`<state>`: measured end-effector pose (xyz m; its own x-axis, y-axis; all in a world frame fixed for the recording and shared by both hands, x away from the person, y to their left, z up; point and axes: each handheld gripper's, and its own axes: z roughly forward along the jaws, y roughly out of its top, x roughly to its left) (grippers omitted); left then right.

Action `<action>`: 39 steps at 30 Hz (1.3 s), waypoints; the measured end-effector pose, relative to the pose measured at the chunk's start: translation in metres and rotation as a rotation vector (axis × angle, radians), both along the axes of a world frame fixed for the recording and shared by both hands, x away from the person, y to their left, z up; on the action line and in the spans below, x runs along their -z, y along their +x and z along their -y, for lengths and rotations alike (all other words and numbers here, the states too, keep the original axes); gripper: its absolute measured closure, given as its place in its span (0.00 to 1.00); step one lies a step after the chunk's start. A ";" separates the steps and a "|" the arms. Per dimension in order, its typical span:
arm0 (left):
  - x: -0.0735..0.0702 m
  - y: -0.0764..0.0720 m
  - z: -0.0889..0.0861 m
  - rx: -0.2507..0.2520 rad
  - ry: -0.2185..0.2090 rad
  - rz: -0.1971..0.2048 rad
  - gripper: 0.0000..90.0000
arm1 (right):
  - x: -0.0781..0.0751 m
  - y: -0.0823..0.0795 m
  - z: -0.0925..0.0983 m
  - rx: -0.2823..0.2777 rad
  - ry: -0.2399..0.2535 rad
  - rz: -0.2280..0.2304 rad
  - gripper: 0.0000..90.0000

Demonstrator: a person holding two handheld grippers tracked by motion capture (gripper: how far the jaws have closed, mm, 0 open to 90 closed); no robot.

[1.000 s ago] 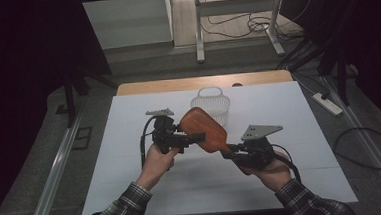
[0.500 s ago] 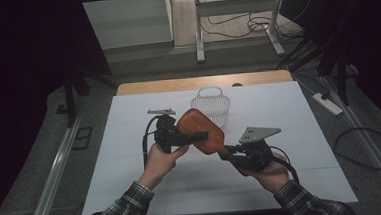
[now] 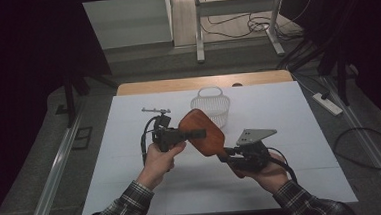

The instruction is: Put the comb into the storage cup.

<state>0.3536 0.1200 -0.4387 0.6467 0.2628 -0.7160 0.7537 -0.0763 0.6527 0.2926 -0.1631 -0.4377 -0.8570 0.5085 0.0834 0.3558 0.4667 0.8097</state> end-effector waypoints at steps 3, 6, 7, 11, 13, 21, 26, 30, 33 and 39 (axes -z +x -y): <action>-0.003 -0.002 0.002 0.001 0.014 0.016 0.58 | 0.001 0.000 -0.002 0.001 -0.017 0.014 0.80; -0.003 -0.003 0.002 -0.001 0.021 0.019 0.60 | 0.002 0.000 -0.002 0.003 -0.025 0.017 0.80; -0.004 -0.004 0.003 -0.004 0.027 0.027 0.60 | 0.002 0.000 -0.003 0.003 -0.042 0.019 0.79; -0.008 -0.007 0.007 -0.015 0.050 0.054 0.61 | 0.002 0.000 -0.003 0.001 -0.050 0.024 0.74; -0.009 -0.008 0.007 -0.016 0.050 0.057 0.61 | 0.001 0.000 -0.002 -0.002 -0.052 0.029 0.69; -0.018 -0.011 0.006 -0.043 0.086 0.117 0.61 | 0.000 0.002 0.001 0.003 -0.084 0.039 0.49; -0.019 -0.010 0.003 -0.055 0.100 0.129 0.61 | -0.001 0.005 0.005 0.004 -0.080 0.006 0.41; -0.019 -0.008 0.001 -0.070 0.117 0.138 0.61 | -0.001 0.007 0.010 0.012 -0.078 -0.024 0.36; -0.019 -0.007 -0.001 -0.077 0.123 0.142 0.61 | -0.001 0.008 0.013 0.013 -0.078 -0.041 0.33; -0.021 -0.005 -0.003 -0.089 0.136 0.152 0.60 | 0.000 0.010 0.017 0.016 -0.092 -0.076 0.27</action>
<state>0.3481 0.1228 -0.4175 0.7144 0.4113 -0.5661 0.6550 -0.1084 0.7478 0.3022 -0.1803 -0.4382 -0.8420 0.5302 0.0997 0.4219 0.5320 0.7341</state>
